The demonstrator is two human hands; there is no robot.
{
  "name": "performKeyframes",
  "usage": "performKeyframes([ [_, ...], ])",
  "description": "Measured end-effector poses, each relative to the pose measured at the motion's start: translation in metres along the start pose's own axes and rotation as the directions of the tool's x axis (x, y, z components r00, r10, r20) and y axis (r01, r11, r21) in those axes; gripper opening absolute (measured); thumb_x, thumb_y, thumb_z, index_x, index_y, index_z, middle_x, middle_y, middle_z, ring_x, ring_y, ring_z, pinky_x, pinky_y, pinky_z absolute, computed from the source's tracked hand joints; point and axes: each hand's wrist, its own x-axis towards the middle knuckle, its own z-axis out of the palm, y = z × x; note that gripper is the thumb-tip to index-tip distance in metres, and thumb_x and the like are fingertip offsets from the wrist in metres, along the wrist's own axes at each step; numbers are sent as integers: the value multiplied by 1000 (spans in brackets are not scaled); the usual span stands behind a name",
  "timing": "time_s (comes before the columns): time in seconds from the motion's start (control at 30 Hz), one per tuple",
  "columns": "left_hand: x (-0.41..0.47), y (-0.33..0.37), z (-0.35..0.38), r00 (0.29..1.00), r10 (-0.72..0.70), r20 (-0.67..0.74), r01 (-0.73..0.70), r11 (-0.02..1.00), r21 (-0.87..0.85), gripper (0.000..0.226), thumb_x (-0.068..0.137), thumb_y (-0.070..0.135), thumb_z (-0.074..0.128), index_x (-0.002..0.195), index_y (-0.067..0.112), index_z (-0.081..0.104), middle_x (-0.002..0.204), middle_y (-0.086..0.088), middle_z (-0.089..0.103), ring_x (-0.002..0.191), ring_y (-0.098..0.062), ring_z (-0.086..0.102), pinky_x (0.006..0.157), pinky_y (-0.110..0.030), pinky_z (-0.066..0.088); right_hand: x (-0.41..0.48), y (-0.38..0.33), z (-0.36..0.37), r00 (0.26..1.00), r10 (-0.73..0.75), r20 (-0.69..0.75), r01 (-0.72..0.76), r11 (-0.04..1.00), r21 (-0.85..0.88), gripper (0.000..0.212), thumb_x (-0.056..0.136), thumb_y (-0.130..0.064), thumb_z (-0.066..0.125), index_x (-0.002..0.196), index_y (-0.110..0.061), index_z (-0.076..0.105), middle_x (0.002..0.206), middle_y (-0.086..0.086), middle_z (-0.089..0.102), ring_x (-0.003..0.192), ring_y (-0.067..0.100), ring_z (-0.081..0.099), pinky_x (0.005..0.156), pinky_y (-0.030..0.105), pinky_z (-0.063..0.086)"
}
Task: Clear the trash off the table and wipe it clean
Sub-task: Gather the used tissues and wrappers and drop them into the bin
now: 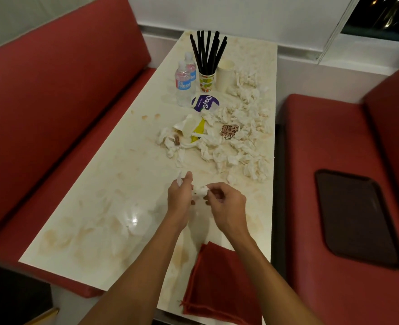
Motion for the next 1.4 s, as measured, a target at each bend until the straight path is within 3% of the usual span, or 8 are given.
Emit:
performKeyframes([
  [0.23,-5,-1,5,1000,-29,9,30,995,-92,21,100,29,64,94,9,66,84,-7,66,72,-19,64,63,-32,52,-9,-8,11,963,29,267,-12,998,-65,44,96,4,52,117,-22,80,103,-6,80,94,7,74,86,26,60],
  [0.4,4,-4,-2,994,12,-108,-8,1000,30,21,91,28,66,102,11,73,87,-9,78,80,-24,72,77,-39,60,-4,-9,-9,905,42,423,3,994,-107,66,84,13,43,120,-29,78,114,-12,75,104,1,67,81,10,48],
  [0.57,16,-11,-1,993,-12,-118,11,1000,-13,21,101,32,65,93,15,74,86,-10,71,70,-27,65,61,-33,51,21,8,-22,981,37,190,14,966,-258,50,90,9,48,117,-20,77,118,-4,69,105,2,62,83,6,43],
  [0.67,19,-10,0,994,-17,-112,16,1000,-12,30,104,37,63,94,11,73,83,-12,74,61,-23,69,57,-33,55,48,27,-30,1000,-24,-9,17,904,-427,43,95,4,54,132,-13,67,131,4,56,122,19,54,102,24,47],
  [0.83,18,-8,-1,997,6,-83,-7,1000,-16,28,103,36,66,98,9,73,85,-8,72,49,-15,62,44,-27,47,68,47,-27,994,-53,97,104,743,-661,47,101,-10,63,148,-9,55,128,8,54,117,26,44,103,43,50],
  [1.03,14,-4,-3,999,8,-51,-7,1000,25,33,100,41,69,102,8,69,70,-6,56,47,-14,49,43,-25,40,47,37,-32,997,-40,59,64,864,-499,23,102,-20,66,123,-12,72,118,2,59,110,14,50,89,11,38],
  [1.2,5,-3,2,999,2,37,-3,999,32,43,99,38,70,130,9,63,74,-8,57,48,-14,47,42,-24,38,16,8,-39,997,61,-48,-69,979,-190,17,97,-31,74,111,-21,76,104,-11,71,91,4,66,76,14,51],
  [1.4,-18,-1,12,987,-71,142,76,997,-29,31,102,38,65,96,8,73,85,-9,75,66,-19,70,56,-29,52,-17,-5,-10,992,-105,73,117,975,-189,25,94,-16,76,117,-27,76,102,-13,73,94,1,65,82,19,52],
])
